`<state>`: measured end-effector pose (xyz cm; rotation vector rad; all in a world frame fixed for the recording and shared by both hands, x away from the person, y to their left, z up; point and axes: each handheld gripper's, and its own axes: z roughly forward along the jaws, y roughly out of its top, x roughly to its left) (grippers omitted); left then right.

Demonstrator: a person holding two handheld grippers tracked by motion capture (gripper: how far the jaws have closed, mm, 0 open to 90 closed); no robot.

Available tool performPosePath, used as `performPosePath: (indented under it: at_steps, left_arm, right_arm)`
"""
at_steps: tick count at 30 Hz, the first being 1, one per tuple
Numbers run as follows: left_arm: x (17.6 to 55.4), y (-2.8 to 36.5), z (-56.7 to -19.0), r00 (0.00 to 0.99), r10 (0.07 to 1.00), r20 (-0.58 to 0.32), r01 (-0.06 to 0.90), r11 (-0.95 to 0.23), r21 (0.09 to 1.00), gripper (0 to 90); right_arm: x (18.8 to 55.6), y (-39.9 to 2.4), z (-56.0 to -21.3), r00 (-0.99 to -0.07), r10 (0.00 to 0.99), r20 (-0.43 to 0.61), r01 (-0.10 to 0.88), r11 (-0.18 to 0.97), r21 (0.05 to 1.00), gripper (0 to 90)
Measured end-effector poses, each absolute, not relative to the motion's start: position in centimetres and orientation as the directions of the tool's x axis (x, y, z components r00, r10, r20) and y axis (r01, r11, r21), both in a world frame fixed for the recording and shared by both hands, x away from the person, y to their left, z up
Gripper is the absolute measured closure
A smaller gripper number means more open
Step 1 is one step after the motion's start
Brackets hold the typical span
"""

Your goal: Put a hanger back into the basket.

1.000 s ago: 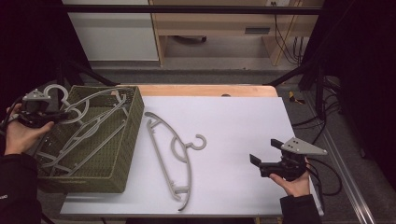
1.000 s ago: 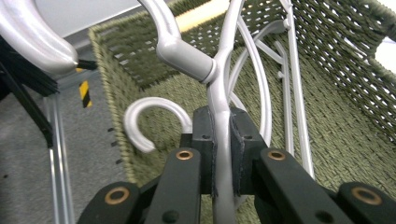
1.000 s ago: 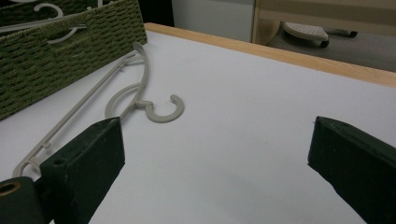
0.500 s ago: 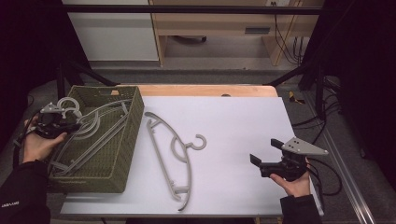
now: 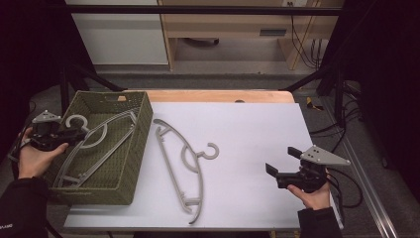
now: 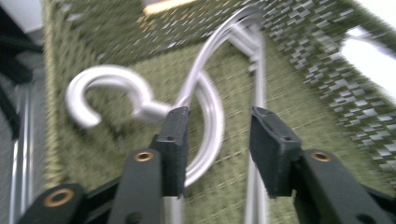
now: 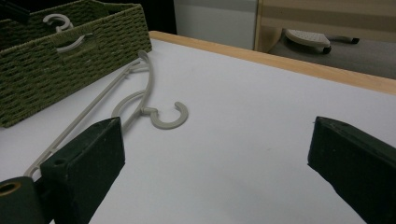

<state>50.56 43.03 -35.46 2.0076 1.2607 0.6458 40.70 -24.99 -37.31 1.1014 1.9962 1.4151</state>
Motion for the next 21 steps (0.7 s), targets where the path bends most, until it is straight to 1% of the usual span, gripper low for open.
performPosePath:
  at_steps: [5, 9, 12, 17, 21]
  left_arm:
    - [49.0, 40.2, -34.3, 0.477, 0.876, 0.064, 0.492, -0.327, 0.807, 39.9]
    - [47.9, 38.0, -33.6, 0.526, 0.848, 0.064, 0.430, -0.330, 0.840, 30.9]
    - [47.0, 36.4, -33.3, 0.560, 0.827, 0.046, 0.392, -0.313, 0.865, 26.8]
    - [45.4, 34.2, -33.1, 0.611, 0.792, -0.010, 0.335, -0.247, 0.909, 20.0]
    - [44.1, 32.7, -33.5, 0.645, 0.764, -0.035, 0.315, -0.223, 0.923, 18.4]
  right_arm:
    - [40.6, -25.0, -37.3, -0.576, 0.813, 0.084, 0.345, 0.148, 0.927, 4.0]
    - [40.7, -24.8, -37.4, -0.578, 0.812, 0.083, 0.345, 0.151, 0.926, 3.8]
    - [40.7, -24.7, -37.4, -0.575, 0.814, 0.086, 0.344, 0.145, 0.928, 3.6]
    - [40.7, -24.5, -37.4, -0.571, 0.815, 0.093, 0.341, 0.132, 0.931, 3.7]
    - [40.8, -24.2, -37.3, -0.571, 0.816, 0.096, 0.339, 0.128, 0.932, 3.6]
